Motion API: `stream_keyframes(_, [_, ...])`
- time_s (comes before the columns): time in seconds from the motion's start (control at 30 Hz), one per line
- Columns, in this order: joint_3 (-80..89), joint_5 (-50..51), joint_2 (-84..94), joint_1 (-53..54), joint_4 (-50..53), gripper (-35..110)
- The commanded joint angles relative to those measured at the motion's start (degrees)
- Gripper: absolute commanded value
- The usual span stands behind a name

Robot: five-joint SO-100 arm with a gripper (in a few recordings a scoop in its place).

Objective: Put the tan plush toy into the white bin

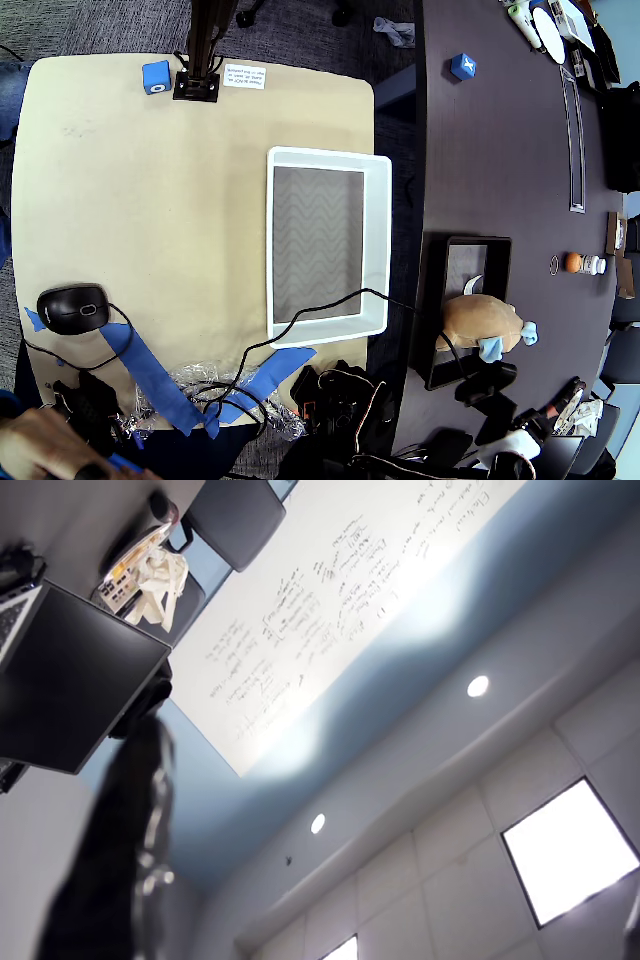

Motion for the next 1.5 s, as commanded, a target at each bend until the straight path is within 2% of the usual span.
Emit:
stream_keyframes(0.0, [1.58, 0.35, -2.11, -1.67, 0.44, 67])
stream_keyframes(0.8, [-11.43, -2.72, -27.77, -4.75, 0.35, 67])
stream_keyframes(1.1, [-11.69, -3.08, -35.42, -7.91, 0.35, 67])
stream_keyframes(1.47, [-11.16, -3.25, -43.51, -7.03, 0.0, 67])
